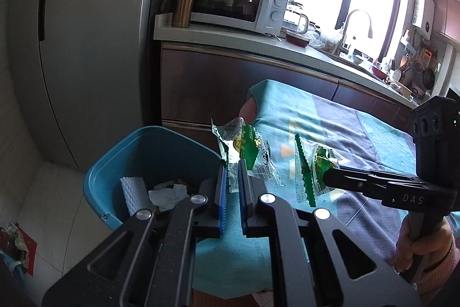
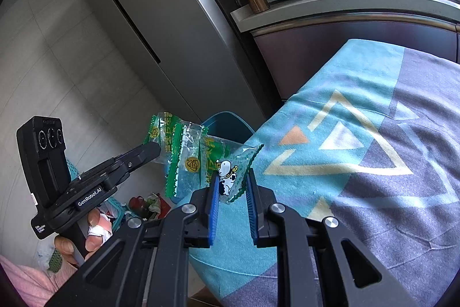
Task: Collect trash
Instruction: 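Carry the green wrapper with both tools over the teal bin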
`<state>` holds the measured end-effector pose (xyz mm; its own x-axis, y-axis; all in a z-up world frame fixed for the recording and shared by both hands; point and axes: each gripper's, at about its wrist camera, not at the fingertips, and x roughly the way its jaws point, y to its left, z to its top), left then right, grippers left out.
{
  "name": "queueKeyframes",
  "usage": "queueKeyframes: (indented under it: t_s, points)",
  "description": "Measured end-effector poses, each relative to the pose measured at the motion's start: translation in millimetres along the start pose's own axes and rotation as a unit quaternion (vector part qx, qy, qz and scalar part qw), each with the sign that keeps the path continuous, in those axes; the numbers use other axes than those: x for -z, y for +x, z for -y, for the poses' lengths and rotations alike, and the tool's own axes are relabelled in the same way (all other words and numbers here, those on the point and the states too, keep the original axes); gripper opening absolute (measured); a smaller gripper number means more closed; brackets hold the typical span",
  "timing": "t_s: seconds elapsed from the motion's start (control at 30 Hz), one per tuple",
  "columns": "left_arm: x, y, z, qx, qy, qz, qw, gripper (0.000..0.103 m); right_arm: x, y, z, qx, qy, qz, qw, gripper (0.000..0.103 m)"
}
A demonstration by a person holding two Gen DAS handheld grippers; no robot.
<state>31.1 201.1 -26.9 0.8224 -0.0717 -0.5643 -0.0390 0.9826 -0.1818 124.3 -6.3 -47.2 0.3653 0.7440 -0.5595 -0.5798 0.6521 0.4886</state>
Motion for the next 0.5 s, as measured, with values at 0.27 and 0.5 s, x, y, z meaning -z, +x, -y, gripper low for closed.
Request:
queueKeyframes:
  t_s: [0.27,0.5]
  points:
    - [-0.4,-2.3,-10.0,-0.012,-0.008,0.003,0.9999,0.008,-3.5,8.9,-7.2,-0.003,-0.008,-0.006,1.0,0.016]
    - [-1.9,-3.3,-19.9,-0.023,-0.014,0.005,0.9996,0.008,-6.9,16.3,-15.1,-0.007,-0.018,-0.012,1.0,0.016]
